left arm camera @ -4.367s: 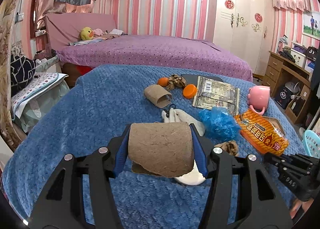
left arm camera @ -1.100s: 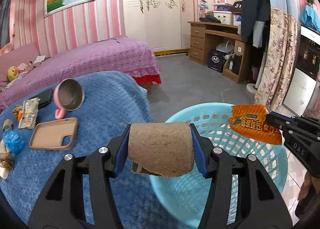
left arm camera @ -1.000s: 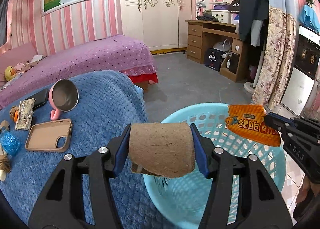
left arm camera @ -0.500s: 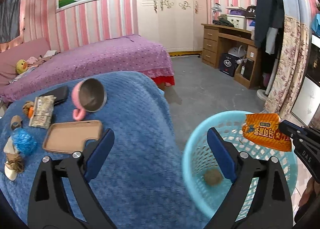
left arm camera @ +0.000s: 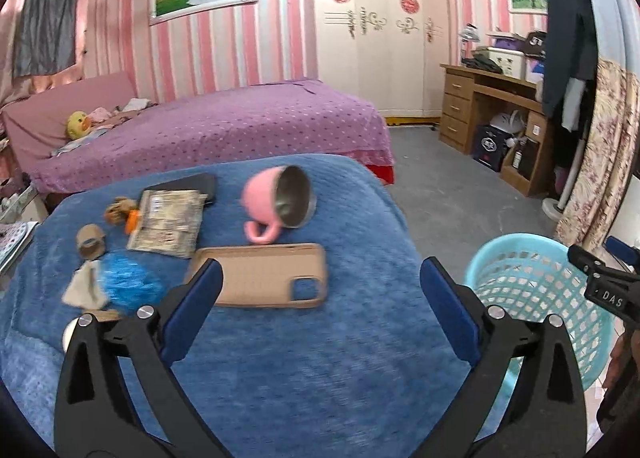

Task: Collect trash
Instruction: 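Move the left tool to the white round lid and close on it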

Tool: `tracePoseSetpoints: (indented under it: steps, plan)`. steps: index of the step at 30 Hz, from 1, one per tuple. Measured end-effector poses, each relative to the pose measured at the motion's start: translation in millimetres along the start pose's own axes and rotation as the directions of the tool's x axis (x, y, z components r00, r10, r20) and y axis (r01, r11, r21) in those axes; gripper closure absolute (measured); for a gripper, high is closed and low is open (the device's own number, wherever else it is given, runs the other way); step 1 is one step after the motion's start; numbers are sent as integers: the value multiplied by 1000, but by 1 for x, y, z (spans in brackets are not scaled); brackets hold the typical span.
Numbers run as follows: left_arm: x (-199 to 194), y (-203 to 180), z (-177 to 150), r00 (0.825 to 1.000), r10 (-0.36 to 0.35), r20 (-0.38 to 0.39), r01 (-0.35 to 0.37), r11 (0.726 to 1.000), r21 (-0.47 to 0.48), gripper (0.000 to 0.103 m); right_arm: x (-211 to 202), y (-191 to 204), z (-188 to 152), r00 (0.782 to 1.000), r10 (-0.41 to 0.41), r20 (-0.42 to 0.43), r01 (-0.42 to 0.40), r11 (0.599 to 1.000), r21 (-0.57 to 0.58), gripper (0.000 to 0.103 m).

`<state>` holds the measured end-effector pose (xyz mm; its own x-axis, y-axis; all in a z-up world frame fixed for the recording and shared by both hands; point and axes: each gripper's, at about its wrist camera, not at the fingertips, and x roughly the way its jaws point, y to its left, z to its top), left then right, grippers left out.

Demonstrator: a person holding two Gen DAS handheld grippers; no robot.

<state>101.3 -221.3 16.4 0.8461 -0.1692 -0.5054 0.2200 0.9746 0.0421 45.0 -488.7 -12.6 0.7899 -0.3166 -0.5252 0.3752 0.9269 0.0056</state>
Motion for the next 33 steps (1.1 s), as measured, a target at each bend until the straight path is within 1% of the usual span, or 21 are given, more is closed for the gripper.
tracePoseSetpoints:
  steps: [4, 10, 17, 20, 23, 28, 33]
  plan:
    - [-10, 34, 0, 999, 32, 6, -32, 999, -11, 6, -4, 26, 4, 1000, 13, 18, -13, 1000, -13, 6]
    - [-22, 74, -13, 996, 86, 34, -86, 996, 14, 6, -13, 76, 8, 997, 52, 51, -49, 997, -58, 5]
    - [-20, 128, -38, 989, 149, 11, -149, 989, -25, 6, -23, 138, 0, 991, 128, 49, -121, 984, -131, 5]
    - [-17, 150, -43, 989, 150, -10, -151, 987, -58, 6, -26, 156, -3, 987, 153, 44, -146, 981, -131, 5]
    - [-14, 168, -47, 989, 146, -23, -147, 986, -74, 6, -27, 167, -5, 985, 168, 36, -164, 981, -109, 5]
    - [-9, 189, -57, 987, 148, -55, -151, 987, -61, 6, -23, 178, -9, 984, 177, 14, -176, 981, -82, 5]
    - [-4, 214, -68, 983, 152, -108, -160, 985, -70, 6, -22, 186, -9, 987, 161, 15, -159, 983, -91, 5]
